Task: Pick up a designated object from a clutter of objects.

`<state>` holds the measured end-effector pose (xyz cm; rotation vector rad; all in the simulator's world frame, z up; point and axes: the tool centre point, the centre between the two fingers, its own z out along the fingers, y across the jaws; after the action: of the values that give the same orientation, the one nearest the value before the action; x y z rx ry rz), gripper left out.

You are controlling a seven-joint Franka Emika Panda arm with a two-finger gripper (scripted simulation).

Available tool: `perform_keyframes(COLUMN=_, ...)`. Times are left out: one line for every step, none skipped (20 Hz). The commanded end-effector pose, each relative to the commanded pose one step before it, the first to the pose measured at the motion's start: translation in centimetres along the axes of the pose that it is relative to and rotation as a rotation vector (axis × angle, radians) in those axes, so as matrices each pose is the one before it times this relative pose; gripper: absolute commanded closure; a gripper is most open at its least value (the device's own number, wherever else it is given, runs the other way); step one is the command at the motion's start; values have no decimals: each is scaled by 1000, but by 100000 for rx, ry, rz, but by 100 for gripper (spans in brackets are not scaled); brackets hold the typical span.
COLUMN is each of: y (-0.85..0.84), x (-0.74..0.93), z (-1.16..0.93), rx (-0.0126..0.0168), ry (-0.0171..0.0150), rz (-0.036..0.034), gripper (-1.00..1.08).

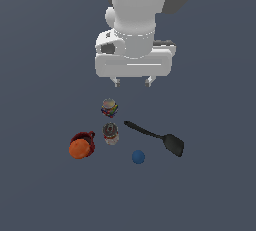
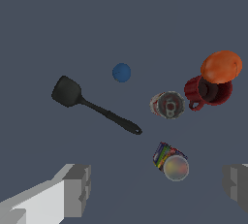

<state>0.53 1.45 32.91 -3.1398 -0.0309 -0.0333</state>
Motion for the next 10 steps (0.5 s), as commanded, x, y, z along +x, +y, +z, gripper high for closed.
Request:
perform_keyframes(y=1, x=0, z=0, rx=0, ry=0, rz=0, gripper=-92)
perform_keyframes(y=11, x=-6, z=5, rx=0, ry=0, rz=0, gripper=-92)
perform_keyframes(y=92, x=11, z=62, rx=123, ry=-85, rz=40, gripper=-92)
perform_keyframes(y=131, x=5, z=82, rx=154, ry=-105, rz=59, gripper=-92)
perform_keyframes(y=184, x=5, z=112, rx=216, ry=-144, rz=96, gripper=-92)
perform_keyframes(y=244, x=2, z=140, rx=284, ry=-184, rz=154, gripper=-92)
perform_keyframes(y=276, x=-2, z=144, rx=324, ry=-202, rz=223, gripper=-92)
perform_keyframes(y=240, x=-8, z=109, rx=283, ry=-168, rz=251, gripper=-92)
perform_keyframes(y=203, x=-13, z=74, rx=243, ry=-134, rz=275, gripper=-92)
perform_keyframes(y=158, x=-17, z=39, rx=194, ry=-99, rz=285, gripper=-92)
